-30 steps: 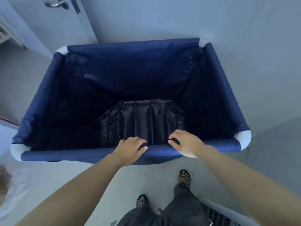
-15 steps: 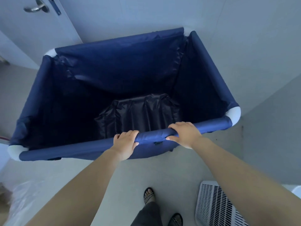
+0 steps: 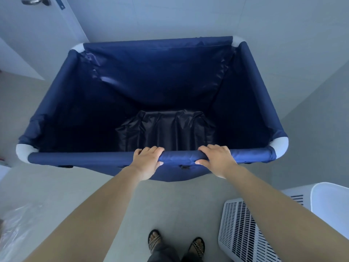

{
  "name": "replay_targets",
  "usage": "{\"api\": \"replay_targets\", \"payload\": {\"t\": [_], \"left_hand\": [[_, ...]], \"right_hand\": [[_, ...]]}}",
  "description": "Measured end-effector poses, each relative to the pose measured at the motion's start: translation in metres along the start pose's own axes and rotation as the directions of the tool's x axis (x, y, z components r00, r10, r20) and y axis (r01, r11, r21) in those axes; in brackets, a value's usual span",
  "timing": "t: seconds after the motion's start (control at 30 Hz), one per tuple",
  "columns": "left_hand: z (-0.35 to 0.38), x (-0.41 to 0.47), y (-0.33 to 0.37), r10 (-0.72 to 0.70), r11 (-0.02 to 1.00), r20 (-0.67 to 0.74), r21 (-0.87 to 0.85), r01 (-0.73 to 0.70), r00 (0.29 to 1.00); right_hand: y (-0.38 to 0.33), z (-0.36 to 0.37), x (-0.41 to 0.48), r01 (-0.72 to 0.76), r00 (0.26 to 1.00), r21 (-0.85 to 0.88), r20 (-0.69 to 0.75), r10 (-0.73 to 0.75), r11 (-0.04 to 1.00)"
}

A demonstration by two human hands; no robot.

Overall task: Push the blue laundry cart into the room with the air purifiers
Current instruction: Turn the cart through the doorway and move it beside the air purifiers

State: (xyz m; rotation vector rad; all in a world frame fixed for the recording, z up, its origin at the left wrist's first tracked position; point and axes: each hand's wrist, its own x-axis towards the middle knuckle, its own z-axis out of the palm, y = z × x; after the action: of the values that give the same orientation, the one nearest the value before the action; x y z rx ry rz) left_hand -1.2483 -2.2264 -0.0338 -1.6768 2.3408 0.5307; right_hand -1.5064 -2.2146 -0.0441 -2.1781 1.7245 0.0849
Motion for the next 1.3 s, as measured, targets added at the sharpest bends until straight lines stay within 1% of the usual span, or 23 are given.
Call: {"api": "replay_targets", "payload": {"t": [0.2,0.27,0.37,0.43,0.5,0.63,0.7,0.8,0.87,0.97,1.03,1.17,1.3], "left_hand": [[0.004,-0.006,0.015,0.111,0.993,-0.02,0.034,-0.11,0.994],[0.004,-0.008,0.011,0.135,0.991,-0.003,0.023,-0.135,0.991],[0.001,-0.013,-0.005,0.122,0.992,0.022,0.035,-0.123,0.992],[-0.001,-0.015,-0.017,0.138,0.99,0.056,0.033,-0.14,0.989],[-0.004,-0.018,-0.032,0.149,0.988,0.097,0.023,-0.152,0.984],[-0.011,-0.025,-0.071,0.118,0.991,0.141,0.04,-0.125,0.983],[-0.012,-0.029,-0.085,0.134,0.99,0.14,0.028,-0.14,0.981],[-0.012,-0.032,-0.094,0.163,0.986,0.114,0.027,-0.167,0.98],[-0.01,-0.036,-0.101,0.15,0.987,0.082,0.044,-0.154,0.985],[-0.011,-0.045,-0.127,0.072,0.994,0.037,0.085,-0.075,0.997],[-0.013,-0.05,-0.148,0.049,0.993,0.02,0.105,-0.051,0.999],[-0.012,-0.056,-0.167,0.09,0.993,0.015,0.08,-0.091,0.996],[-0.009,-0.055,-0.167,0.099,0.991,0.021,0.088,-0.101,0.995]], "right_hand": [[0.013,0.006,-0.026,-0.083,0.996,-0.029,0.039,0.084,0.996],[0.011,0.008,-0.032,-0.106,0.993,-0.027,0.045,0.107,0.994],[0.001,0.011,-0.04,-0.147,0.988,-0.017,0.045,0.147,0.989],[-0.005,0.012,-0.044,-0.161,0.986,-0.019,0.047,0.162,0.987],[-0.013,0.014,-0.047,-0.171,0.983,-0.039,0.055,0.173,0.985],[-0.041,0.014,-0.042,-0.247,0.965,-0.105,0.061,0.254,0.963],[-0.062,0.016,-0.032,-0.235,0.969,-0.111,0.052,0.242,0.966],[-0.102,0.023,-0.014,-0.148,0.988,-0.056,0.037,0.15,0.987],[-0.126,0.028,-0.003,-0.123,0.991,-0.033,0.047,0.124,0.992],[-0.143,0.032,0.005,-0.159,0.985,-0.066,0.052,0.162,0.985],[-0.144,0.033,0.005,-0.19,0.98,-0.078,0.041,0.194,0.979],[-0.147,0.038,0.002,-0.218,0.976,-0.105,-0.008,0.219,0.97],[-0.152,0.039,-0.002,-0.237,0.971,-0.106,-0.012,0.237,0.966]]}}
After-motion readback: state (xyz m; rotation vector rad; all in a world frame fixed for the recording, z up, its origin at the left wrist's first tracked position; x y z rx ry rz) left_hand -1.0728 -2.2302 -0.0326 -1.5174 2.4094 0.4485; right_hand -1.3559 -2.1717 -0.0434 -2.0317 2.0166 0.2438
